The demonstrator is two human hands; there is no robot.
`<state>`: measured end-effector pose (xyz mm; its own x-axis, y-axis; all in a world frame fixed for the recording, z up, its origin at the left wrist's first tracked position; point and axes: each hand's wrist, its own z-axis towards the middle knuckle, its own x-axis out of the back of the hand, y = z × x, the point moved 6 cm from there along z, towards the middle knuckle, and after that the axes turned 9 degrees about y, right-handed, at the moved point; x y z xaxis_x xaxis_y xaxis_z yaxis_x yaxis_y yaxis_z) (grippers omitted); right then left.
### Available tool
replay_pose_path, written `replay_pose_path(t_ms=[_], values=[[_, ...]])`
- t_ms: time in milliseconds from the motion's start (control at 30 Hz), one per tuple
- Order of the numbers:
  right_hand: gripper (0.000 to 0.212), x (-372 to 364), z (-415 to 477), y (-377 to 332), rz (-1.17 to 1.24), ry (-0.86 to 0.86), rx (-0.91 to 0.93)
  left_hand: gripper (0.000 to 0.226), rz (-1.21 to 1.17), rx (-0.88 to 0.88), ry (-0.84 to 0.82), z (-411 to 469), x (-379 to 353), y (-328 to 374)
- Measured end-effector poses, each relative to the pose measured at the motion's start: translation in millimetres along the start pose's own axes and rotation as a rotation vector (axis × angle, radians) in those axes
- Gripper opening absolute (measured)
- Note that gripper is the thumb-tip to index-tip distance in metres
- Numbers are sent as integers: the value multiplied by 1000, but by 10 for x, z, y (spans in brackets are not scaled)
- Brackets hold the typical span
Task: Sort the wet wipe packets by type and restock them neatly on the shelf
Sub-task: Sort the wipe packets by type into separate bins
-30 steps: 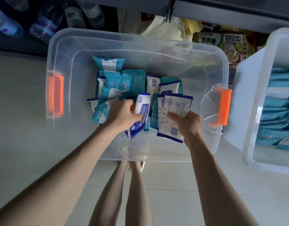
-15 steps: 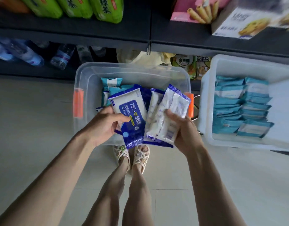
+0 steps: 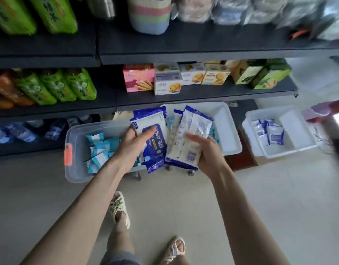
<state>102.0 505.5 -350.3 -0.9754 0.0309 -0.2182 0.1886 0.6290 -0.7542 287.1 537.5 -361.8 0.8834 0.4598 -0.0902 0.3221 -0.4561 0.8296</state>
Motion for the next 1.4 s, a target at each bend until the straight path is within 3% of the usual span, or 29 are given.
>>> replay_pose_path(t_ms=[167, 333, 533, 633, 867, 1033, 1233, 1400], values=[[26, 1127, -543, -729, 22, 50, 179, 45, -104, -154, -57, -706, -1146, 310], [24, 2038, -841, -1606, 131, 130, 303, 21, -133, -139, -140, -1076, -2286, 623], [27, 2906, -692, -2547, 98, 198, 450, 20, -114, -293, -151, -1067, -3614, 1077], [38, 3397, -438, -2820, 10, 260, 479, 17, -101, -323, -97, -829, -4165, 1050], [34, 4624, 219, -3229, 2, 291, 368, 33, -117, -76, -121, -336, -5600, 556], [31, 5511, 687, -3383, 40, 318, 251, 32, -30, 1, -165, -132, -6548, 186], [29, 6507, 1577, -3482, -180, 256, 114, 33, -49, 113, 69, 167, -7396, -546], [29, 6950, 2193, -3320, -372, 183, -26, 15, -59, 310, 244, 333, -7667, -1246]])
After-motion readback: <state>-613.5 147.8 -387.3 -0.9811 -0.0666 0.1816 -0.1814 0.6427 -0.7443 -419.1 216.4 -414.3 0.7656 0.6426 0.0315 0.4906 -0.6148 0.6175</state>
